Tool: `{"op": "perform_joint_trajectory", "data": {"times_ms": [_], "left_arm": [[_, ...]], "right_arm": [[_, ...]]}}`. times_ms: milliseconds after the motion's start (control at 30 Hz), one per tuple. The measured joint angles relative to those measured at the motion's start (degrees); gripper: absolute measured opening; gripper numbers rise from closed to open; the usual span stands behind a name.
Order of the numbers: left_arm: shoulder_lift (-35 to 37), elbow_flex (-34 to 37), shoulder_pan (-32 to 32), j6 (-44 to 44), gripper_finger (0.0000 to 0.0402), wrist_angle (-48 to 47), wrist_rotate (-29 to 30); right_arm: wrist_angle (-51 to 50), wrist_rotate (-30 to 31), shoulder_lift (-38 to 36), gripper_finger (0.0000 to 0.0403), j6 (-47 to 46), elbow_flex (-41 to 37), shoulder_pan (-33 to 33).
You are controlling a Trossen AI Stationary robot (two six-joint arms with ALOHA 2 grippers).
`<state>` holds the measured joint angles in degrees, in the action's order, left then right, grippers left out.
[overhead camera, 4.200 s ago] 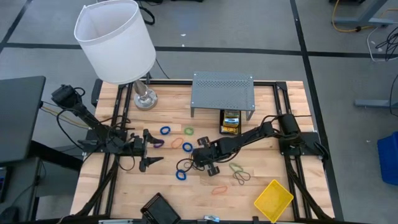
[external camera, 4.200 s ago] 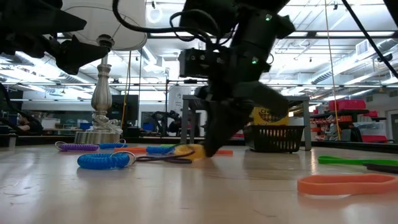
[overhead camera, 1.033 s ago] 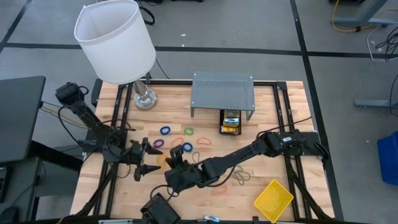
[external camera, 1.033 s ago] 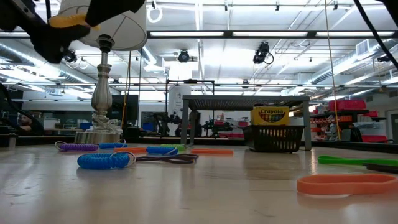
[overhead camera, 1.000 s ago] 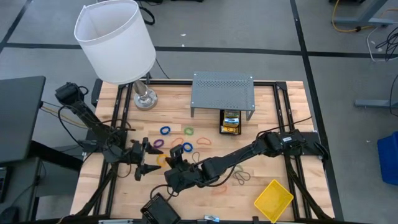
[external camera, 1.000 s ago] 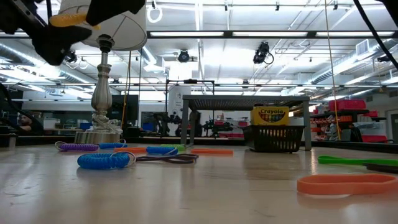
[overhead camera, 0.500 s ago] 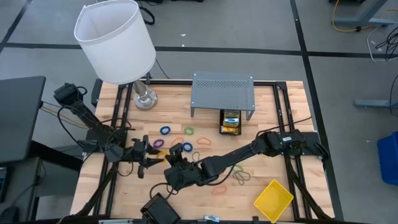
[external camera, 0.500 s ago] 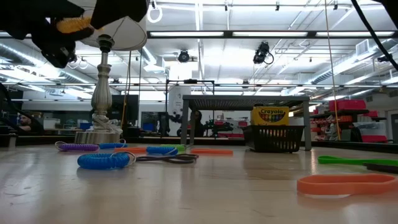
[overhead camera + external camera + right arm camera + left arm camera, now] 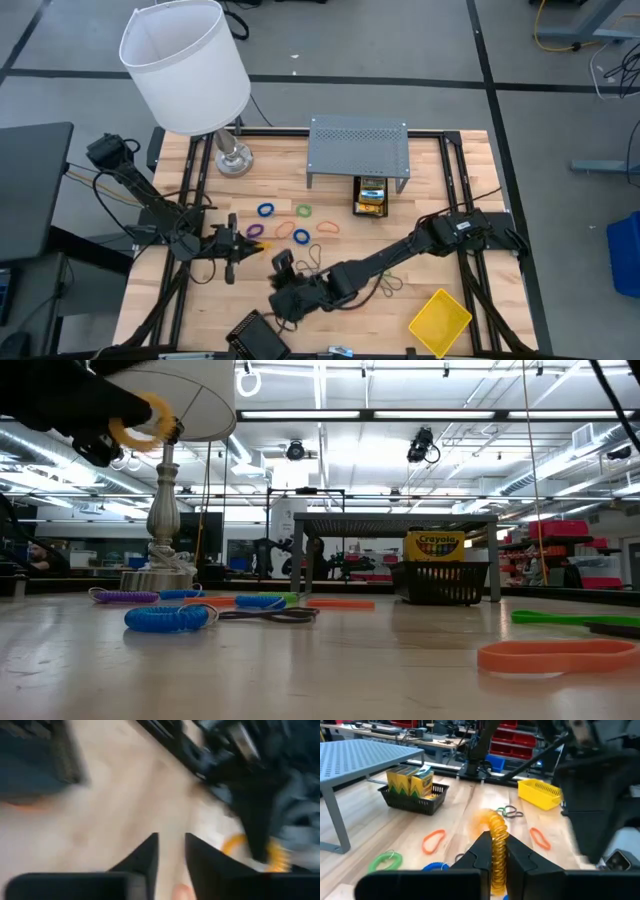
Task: Pick & Place Office Desk Supplies
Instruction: Put the yellow spring keychain into the bottom black bin
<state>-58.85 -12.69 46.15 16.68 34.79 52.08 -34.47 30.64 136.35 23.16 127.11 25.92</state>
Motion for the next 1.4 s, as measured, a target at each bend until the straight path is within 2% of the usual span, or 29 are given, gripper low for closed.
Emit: {"op": "perform_joint_trajectory", "data": {"times_ms": [100,200,267,367,500,533,800,967,1133,1400], "left_arm": [[0.0,0.0,0.0,0.4,0.0025,-1.3,0.6],[0.0,0.0,-0.1,-0.3,0.0025,-1.3,0.7],[0.0,0.0,-0.4,-1.0,0.0025,-1.2,1.1],[0.2,0.0,-0.5,-1.6,0.0025,-1.3,2.1],[0.4,0.0,-0.5,-2.6,0.0025,-0.9,2.8],[0.4,0.0,-0.5,-2.9,0.0025,-0.7,3.3],[3.5,0.0,-0.9,-4.3,0.0024,-0.7,3.5],[5.8,0.0,-1.3,-6.3,0.0024,-0.7,3.4],[7.5,0.0,-1.2,-7.2,0.0024,-0.7,3.2],[8.7,0.0,-1.2,-8.9,0.0024,-0.8,3.2]], "right_arm": [[-1.8,-8.2,-0.8,0.0151,-5.5,0.0,0.6],[-0.3,-21.9,-1.2,0.0187,-11.5,0.0,0.5],[1.9,-30.1,-0.9,0.0187,-15.2,0.0,0.5],[5.9,-37.4,0.3,0.0143,-17.9,0.1,1.0],[7.3,-40.3,0.7,0.0027,-18.4,0.0,1.1],[7.7,-41.6,0.7,0.0015,-18.5,0.0,1.0],[13.9,-51.4,6.0,0.0003,-23.2,0.0,1.0],[14.0,-51.4,7.5,0.0002,-24.7,0.0,1.1],[10.5,-47.6,7.4,0.0001,-24.4,0.0,1.3],[7.7,-48.7,7.4,0.0001,-24.8,0.0,1.7]]}}
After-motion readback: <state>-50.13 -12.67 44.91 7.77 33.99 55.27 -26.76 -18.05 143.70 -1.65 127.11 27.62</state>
